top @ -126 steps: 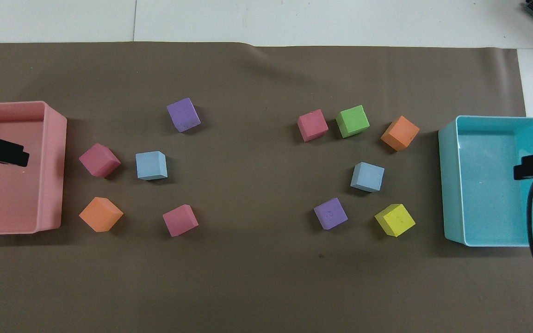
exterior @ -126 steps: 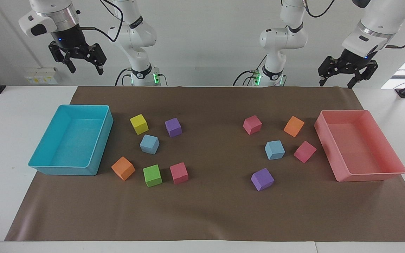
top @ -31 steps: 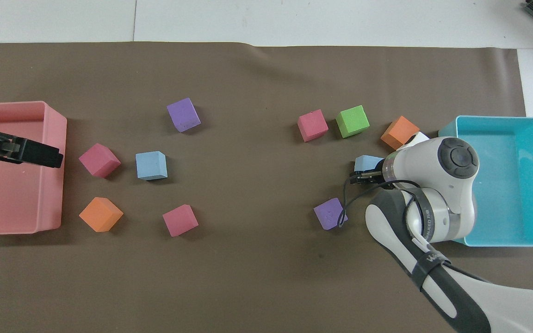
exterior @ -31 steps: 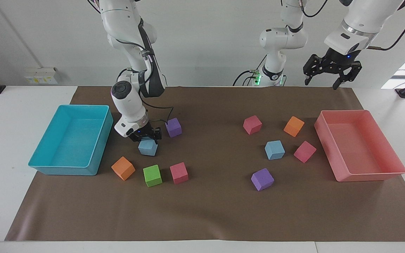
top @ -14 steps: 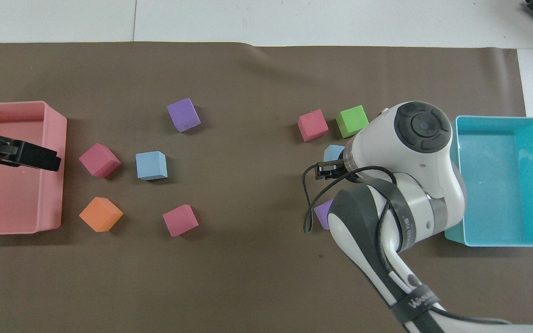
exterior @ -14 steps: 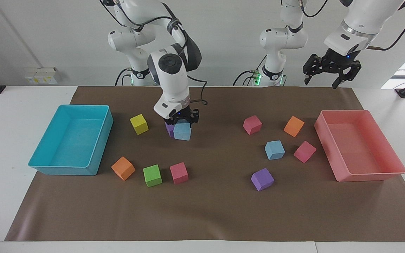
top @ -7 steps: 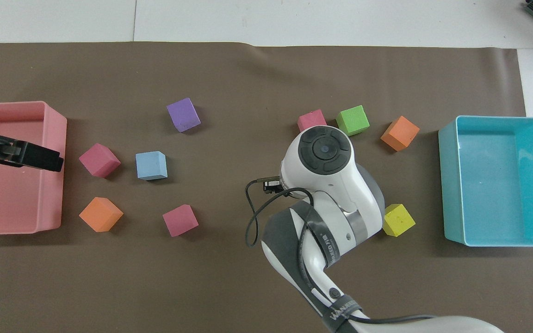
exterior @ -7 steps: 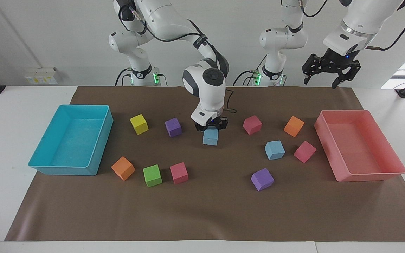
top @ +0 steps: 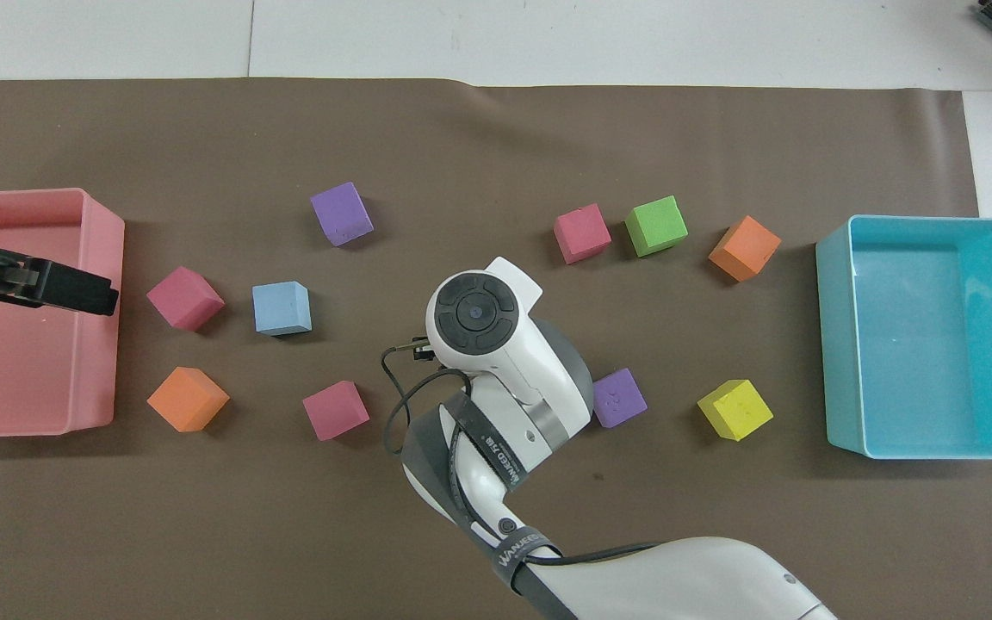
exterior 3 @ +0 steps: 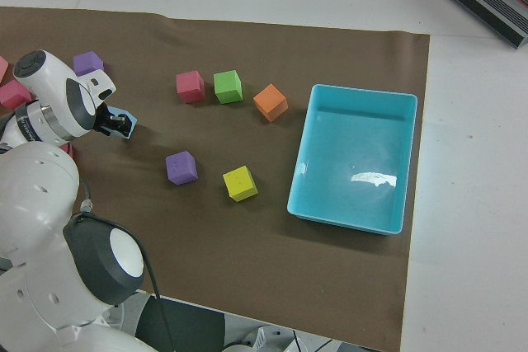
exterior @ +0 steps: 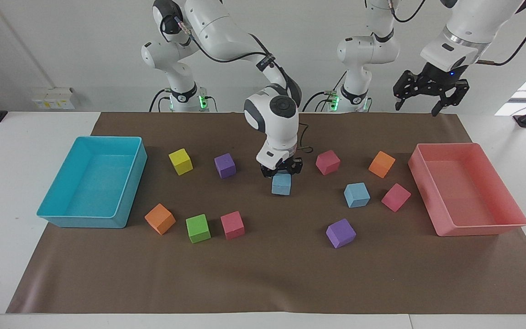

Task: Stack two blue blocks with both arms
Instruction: 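Carry the blue cube to the table center and set it down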

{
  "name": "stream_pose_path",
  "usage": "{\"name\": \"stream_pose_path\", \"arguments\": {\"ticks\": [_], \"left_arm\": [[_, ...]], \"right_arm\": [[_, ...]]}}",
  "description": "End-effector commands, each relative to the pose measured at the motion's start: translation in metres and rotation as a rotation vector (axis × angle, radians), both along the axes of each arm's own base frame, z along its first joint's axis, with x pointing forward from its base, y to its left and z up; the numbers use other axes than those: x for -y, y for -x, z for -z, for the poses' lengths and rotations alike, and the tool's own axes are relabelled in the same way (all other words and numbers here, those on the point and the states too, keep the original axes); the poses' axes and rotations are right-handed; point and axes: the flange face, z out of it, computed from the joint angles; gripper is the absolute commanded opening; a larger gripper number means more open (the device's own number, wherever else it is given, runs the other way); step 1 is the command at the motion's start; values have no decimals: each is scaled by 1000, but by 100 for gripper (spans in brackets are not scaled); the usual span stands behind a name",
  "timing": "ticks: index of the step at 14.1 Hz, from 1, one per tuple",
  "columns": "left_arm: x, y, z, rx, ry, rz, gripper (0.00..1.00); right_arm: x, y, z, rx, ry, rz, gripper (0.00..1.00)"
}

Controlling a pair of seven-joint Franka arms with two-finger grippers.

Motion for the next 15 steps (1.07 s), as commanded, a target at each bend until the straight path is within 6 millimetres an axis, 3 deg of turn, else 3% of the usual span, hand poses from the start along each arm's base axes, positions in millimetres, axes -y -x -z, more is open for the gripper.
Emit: {"name": "stream_pose_path", "arguments": {"ticks": [1, 10, 11, 12, 13, 14, 15], "left_arm": [[0, 2, -2, 30, 19, -10, 100], [-6, 2, -2, 21, 18, -21, 100], [-4, 3, -1, 18, 17, -18, 100], [-2, 3, -1, 18, 17, -15, 100], [-1, 3, -2, 21, 18, -14, 100], [-1, 3, -2, 22, 18, -12, 100], [-1, 3, -2, 21, 18, -12, 100]], "right_arm": [[2, 3, 12, -3, 9, -62, 0], [10, 13, 23, -27, 25, -111, 0], [11, 12, 22, -26, 21, -105, 6], [12, 11, 22, -24, 17, -101, 17], [14, 8, 23, -23, 17, -94, 55], [14, 8, 21, -21, 15, -92, 100], [14, 7, 20, -18, 14, -86, 100]]}}
